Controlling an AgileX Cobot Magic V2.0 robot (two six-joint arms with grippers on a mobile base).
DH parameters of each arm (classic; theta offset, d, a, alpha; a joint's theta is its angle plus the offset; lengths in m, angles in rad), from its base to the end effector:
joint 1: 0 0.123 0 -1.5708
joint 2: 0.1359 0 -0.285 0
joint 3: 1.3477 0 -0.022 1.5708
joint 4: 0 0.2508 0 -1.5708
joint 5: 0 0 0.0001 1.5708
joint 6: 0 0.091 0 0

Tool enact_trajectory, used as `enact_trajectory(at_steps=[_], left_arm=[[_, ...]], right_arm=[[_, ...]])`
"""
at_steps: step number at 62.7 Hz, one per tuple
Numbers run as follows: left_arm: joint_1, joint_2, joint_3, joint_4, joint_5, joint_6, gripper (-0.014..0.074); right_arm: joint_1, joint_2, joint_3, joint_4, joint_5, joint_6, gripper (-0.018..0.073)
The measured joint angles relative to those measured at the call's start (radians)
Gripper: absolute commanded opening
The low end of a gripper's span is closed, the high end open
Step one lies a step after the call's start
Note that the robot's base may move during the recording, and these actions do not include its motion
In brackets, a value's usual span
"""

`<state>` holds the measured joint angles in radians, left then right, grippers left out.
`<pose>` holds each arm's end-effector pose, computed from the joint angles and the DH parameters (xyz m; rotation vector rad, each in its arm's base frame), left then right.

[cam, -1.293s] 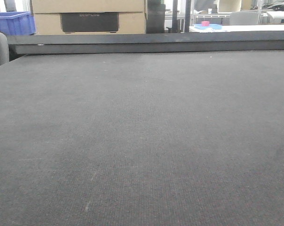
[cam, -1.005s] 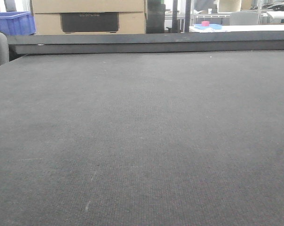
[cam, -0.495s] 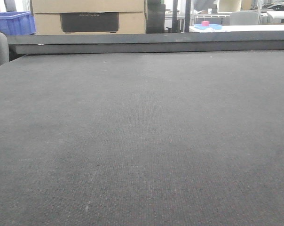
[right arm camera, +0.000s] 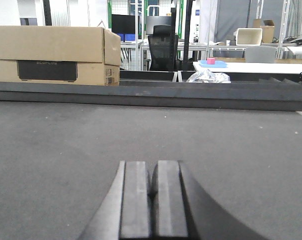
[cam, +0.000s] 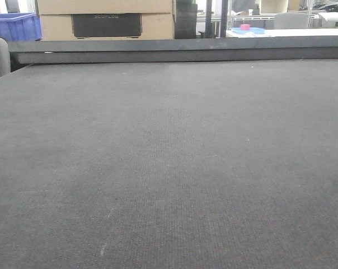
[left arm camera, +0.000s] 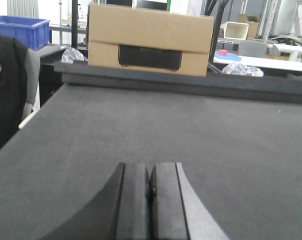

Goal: Place valve from conveyor to right shelf box

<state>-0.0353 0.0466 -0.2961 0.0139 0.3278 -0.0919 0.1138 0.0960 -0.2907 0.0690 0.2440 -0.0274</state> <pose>0.0402 -0.0010 0.2791 -0.0375 1.5621 -0.0864 0.0478 0.0070 0.2828 -0.0702 1.5323 0.1348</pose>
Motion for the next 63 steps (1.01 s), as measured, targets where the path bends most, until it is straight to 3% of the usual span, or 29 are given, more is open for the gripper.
enact_trajectory(at_steps=[18,40,49,63], left_arm=[[0.000,0.311,-0.315,-0.005,0.169,0.000,-0.0111],[0.000,0.765,-0.669,-0.006,0.479,0.000,-0.0111],[0.000,0.877,-0.709,-0.006,0.495,0.000,-0.0111],[0.000,0.968,-0.715,-0.006,0.493,0.000,-0.0111]], right_arm=[[0.000,0.379,-0.327,-0.002,0.282,0.000,-0.0167],[0.000,0.837,-0.692,-0.002,0.720,-0.004,-0.0167],[0.000,0.959,-0.765,-0.002,0.847,-0.006,-0.0167],[0.000,1.086,-0.824,-0.002,0.931,-0.006,-0.0167]])
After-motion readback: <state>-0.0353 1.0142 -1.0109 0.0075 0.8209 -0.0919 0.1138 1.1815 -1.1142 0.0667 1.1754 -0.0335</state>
